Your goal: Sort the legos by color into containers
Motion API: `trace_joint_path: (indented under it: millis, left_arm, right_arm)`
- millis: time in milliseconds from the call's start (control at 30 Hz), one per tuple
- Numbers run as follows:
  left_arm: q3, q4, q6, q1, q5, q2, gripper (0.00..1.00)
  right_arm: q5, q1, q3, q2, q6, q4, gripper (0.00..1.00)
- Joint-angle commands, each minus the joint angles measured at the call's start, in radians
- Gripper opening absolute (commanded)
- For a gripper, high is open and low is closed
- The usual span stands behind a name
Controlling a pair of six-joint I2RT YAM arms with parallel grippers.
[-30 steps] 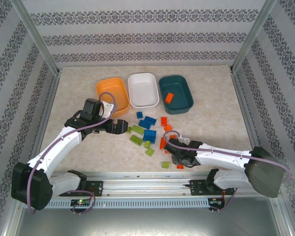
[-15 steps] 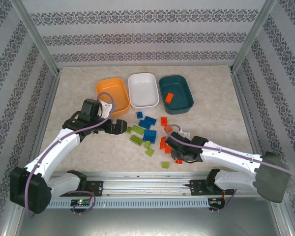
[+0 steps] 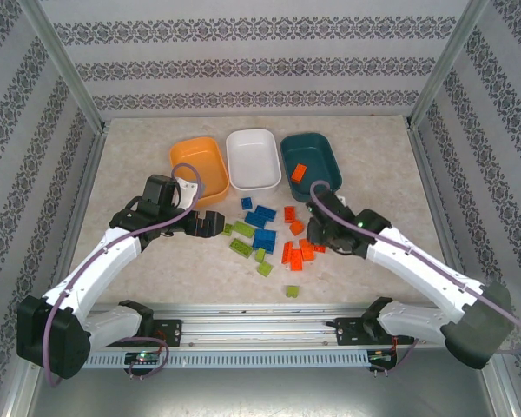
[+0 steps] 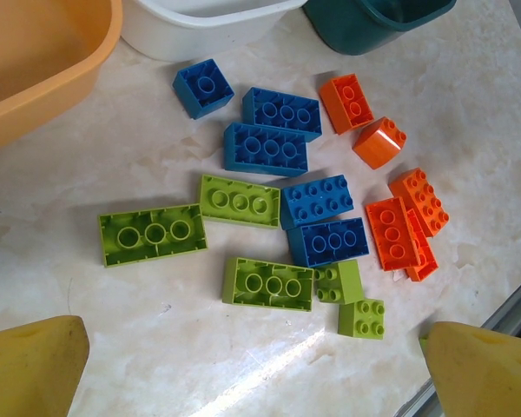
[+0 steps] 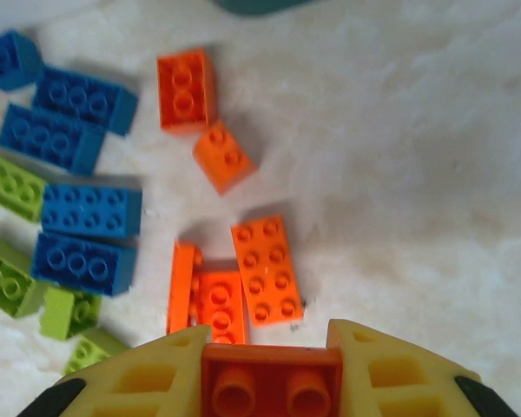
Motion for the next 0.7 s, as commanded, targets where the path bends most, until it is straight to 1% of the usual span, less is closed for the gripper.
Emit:
trace_joint_path:
  millis: [0, 167, 333, 467, 567, 667]
  left_arm:
    - [0.017, -0.018, 0.012, -0.011, 0.025, 0.009, 1.0]
    - [0.013, -0.015, 0.014, -0.013, 0.023, 0.012, 1.0]
    - [0.017, -0.013, 0.017, -0.013, 0.036, 0.032, 1.0]
    - [0.008, -0.01, 0.027, -0.013, 0.028, 0.021, 1.0]
    - [0.005, -0.006, 0.034, -0.022, 0.02, 0.013, 1.0]
    - [0.003, -0.005, 0.038, -0.026, 0.012, 0.013, 1.0]
  right_arm:
    - [-0.057, -0.091, 0.097, 0.084, -0.13, 0.031, 0.28]
    - [-0.131, -0.205, 0.267, 0.289, -0.222, 0.089, 0.28]
    - [-0.212, -0.3, 0.479, 0.555, -0.273, 0.118, 0.27]
    - [-0.243, -0.343, 0.664, 0.772, -0.291, 0.107, 0.28]
    - [-0.248, -0.358, 0.758, 0.897, -0.293, 0.102, 0.28]
    - [-0.253, -0.374, 0.806, 0.979, -0.292, 0.104, 0.29]
